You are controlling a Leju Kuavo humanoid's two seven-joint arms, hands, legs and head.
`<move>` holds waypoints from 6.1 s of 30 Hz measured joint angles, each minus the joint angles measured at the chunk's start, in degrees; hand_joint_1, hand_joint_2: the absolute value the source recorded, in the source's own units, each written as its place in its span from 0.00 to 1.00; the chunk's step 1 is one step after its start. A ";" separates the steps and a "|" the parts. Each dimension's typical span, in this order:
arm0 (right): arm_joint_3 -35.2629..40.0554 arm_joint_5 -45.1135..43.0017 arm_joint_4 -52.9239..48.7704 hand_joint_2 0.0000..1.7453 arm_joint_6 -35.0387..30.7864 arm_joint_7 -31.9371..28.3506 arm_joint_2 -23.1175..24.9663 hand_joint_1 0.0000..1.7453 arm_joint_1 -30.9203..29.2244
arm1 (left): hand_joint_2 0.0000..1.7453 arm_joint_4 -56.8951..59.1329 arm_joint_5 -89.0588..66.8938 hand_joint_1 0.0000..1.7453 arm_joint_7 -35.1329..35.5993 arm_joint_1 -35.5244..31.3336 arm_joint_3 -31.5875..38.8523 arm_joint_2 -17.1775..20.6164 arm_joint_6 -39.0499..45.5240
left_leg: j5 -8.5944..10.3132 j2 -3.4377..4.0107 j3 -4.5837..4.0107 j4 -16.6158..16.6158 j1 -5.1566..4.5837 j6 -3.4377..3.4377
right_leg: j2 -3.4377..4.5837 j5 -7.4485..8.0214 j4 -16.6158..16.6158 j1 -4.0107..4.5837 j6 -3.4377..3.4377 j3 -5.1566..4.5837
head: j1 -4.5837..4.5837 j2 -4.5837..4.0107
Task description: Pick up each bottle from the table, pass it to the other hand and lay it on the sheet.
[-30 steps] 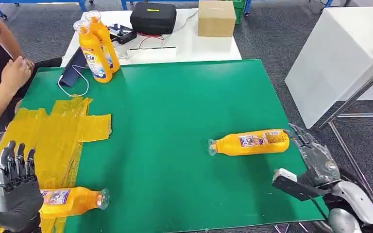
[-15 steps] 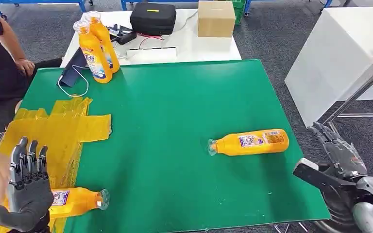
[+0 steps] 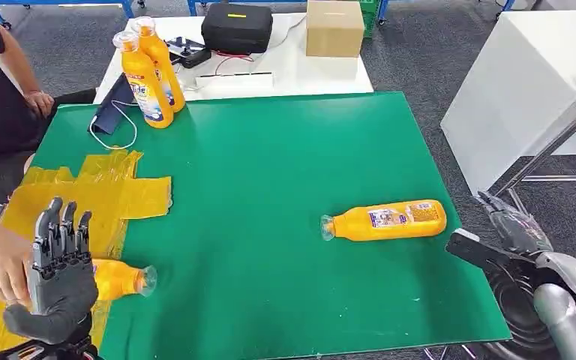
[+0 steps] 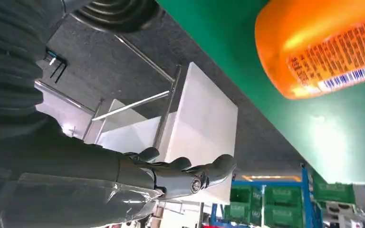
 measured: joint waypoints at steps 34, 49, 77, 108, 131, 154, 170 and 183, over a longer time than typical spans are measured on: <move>26.83 6.25 26.87 1.00 3.24 1.88 9.95 1.00 -25.17 | 0.00 3.50 0.59 0.00 0.35 -4.49 -1.71 0.57 -1.97 | 0.06 -0.03 0.01 0.01 -0.01 0.00 | -0.03 0.02 0.02 -0.01 0.02 0.00 | 0.00 0.00; 36.59 3.59 32.66 1.00 9.11 1.70 7.43 1.00 -28.66 | 0.00 6.69 1.68 0.00 0.74 -7.25 -2.67 0.61 -2.14 | 0.04 -0.01 0.52 0.02 -0.02 0.02 | -0.02 0.01 -0.01 -0.01 0.01 0.46 | 0.02 0.00; 16.46 -17.99 0.74 1.00 -12.65 -1.82 24.57 1.00 -16.10 | 1.00 4.52 4.11 0.00 7.89 -1.97 -5.56 -2.10 4.53 | 0.12 0.02 -0.02 0.00 0.02 -0.04 | -0.07 0.02 0.11 0.01 0.00 -0.02 | 0.02 0.00; 36.25 -13.59 11.43 1.00 -13.57 1.66 45.20 1.00 -23.45 | 1.00 7.76 5.42 0.00 10.64 -6.23 -14.82 -3.80 5.46 | 0.15 0.06 -0.07 0.00 0.08 -0.09 | 0.03 0.02 0.16 0.08 0.00 -0.15 | 0.02 0.00; 47.17 -10.03 19.26 1.00 -13.77 -0.22 48.68 1.00 -23.63 | 1.00 10.67 6.03 0.00 9.35 -4.52 -12.68 -3.65 5.66 | 0.15 0.11 -0.13 0.00 0.06 -0.10 | 0.06 0.00 0.15 0.08 -0.03 -0.25 | 0.00 0.00; 55.35 -7.78 18.75 1.00 -12.63 -3.67 46.86 1.00 -24.12 | 1.00 10.69 5.90 0.00 8.35 -1.43 -9.88 -3.56 6.75 | 0.15 0.33 -0.11 0.00 0.05 -0.10 | 0.24 0.01 0.15 0.06 -0.03 -0.28 | 0.00 0.00; 57.99 -7.56 16.05 1.00 -11.30 -4.20 44.52 1.00 -23.54 | 1.00 10.18 5.49 0.00 7.28 -0.82 -9.68 -3.61 6.05 | 0.14 0.37 -0.11 -0.01 0.05 -0.10 | 0.28 0.01 0.15 0.05 -0.02 -0.28 | 0.02 0.00; 58.71 -7.50 15.74 1.00 -10.99 -4.50 44.39 1.00 -23.34 | 1.00 9.77 6.49 1.00 6.34 -0.17 -9.64 -3.63 5.22 | 0.14 0.36 -0.11 -0.01 0.04 -0.10 | 0.28 0.01 0.15 0.05 -0.02 -0.29 | 0.02 0.00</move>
